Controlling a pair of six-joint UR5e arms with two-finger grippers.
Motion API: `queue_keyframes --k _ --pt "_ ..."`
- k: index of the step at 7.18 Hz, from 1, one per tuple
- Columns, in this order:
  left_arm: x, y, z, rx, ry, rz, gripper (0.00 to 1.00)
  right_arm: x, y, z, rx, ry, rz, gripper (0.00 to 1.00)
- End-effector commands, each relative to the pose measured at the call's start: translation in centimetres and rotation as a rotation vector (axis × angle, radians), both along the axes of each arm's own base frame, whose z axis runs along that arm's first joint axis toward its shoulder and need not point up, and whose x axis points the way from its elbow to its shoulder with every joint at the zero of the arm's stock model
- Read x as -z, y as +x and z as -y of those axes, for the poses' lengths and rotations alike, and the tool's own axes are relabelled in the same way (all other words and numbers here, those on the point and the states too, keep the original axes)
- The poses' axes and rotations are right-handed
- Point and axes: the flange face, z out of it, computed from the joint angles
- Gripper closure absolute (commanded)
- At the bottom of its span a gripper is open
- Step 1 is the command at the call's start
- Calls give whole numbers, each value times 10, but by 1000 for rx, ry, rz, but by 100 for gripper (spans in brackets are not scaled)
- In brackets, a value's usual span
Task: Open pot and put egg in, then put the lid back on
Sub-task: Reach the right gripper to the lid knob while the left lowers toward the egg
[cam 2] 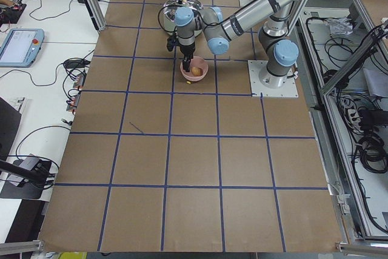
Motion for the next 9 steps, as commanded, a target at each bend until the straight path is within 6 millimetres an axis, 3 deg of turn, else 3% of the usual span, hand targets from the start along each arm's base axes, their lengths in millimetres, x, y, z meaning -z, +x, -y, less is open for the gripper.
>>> queue_keyframes --k 1,2,3,5,6,9 --pt "6 0 -3 89 24 -3 0 8 0 -3 3 15 -6 46" --pt "9 -2 -8 24 31 -1 0 7 0 -2 -11 11 -9 66" --pt "17 -4 -14 4 47 -8 0 6 -1 -2 -14 12 -15 73" --pt "26 -5 -20 2 69 -17 0 -22 -19 4 -61 -14 -106 76" --pt "28 -5 -20 0 75 -18 0 -49 -32 -6 -108 -6 -123 76" --pt "42 -4 -21 -4 106 -24 0 -97 -125 -9 -170 28 -180 76"
